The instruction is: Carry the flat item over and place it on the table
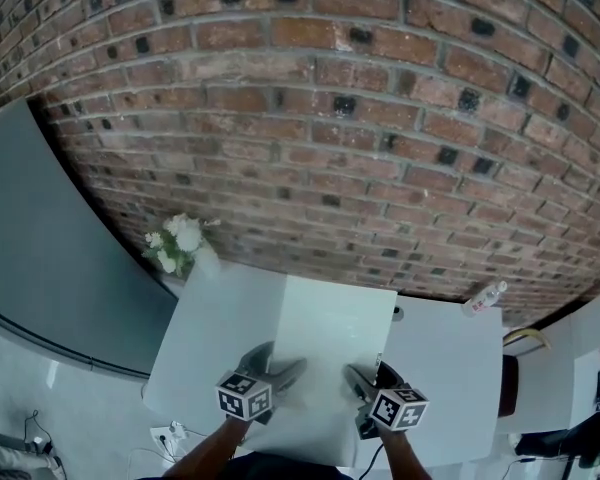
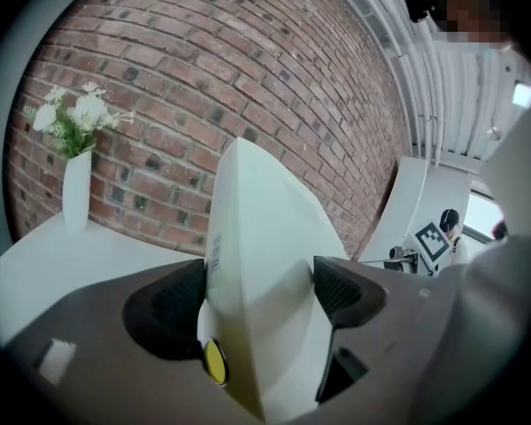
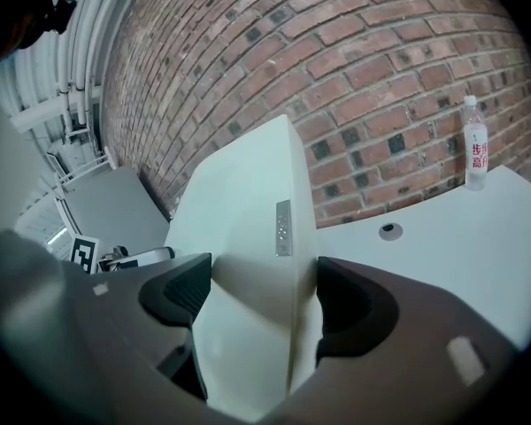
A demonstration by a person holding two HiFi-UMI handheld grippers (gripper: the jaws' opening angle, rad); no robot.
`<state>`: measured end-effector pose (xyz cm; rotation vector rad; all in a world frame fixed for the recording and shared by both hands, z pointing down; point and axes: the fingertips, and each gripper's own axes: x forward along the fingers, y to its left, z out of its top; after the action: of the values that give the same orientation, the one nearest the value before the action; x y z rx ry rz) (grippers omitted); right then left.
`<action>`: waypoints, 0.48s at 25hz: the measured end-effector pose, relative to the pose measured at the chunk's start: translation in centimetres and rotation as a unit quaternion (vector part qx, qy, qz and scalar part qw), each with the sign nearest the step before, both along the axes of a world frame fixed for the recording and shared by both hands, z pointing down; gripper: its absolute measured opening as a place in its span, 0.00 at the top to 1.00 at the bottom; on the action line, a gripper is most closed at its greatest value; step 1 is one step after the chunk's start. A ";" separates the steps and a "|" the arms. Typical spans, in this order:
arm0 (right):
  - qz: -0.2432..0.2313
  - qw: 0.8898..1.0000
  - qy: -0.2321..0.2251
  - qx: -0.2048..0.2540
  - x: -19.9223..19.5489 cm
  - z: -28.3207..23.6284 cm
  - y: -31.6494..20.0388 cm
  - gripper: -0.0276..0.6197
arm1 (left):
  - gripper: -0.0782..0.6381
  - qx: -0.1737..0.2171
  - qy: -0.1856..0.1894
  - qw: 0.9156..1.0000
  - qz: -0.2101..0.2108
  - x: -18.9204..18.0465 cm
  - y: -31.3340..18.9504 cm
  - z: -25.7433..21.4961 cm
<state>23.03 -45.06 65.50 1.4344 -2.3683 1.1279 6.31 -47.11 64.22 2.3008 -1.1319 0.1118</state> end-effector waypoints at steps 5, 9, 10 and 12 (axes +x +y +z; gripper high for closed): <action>-0.002 0.999 0.003 -0.036 0.1 3.2 1.6 0.37 | 0.34 -0.036 -0.012 0.999 0.013 0.3 1.4 3.3; -0.012 0.998 0.004 -0.069 0.0 6.1 3.7 0.37 | 0.34 -0.065 -0.023 0.997 0.021 0.3 3.4 6.1; -0.017 0.997 0.006 -0.077 0.0 6.8 4.2 0.37 | 0.34 -0.072 -0.025 0.997 0.021 0.3 3.9 6.8; -0.025 0.995 0.010 -0.092 0.1 8.1 5.0 0.38 | 0.34 -0.089 -0.028 0.995 0.022 0.4 4.9 8.2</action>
<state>23.11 -40.03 73.63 1.3114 -2.2088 1.2747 6.73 -42.16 72.45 2.1765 -1.0542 0.2839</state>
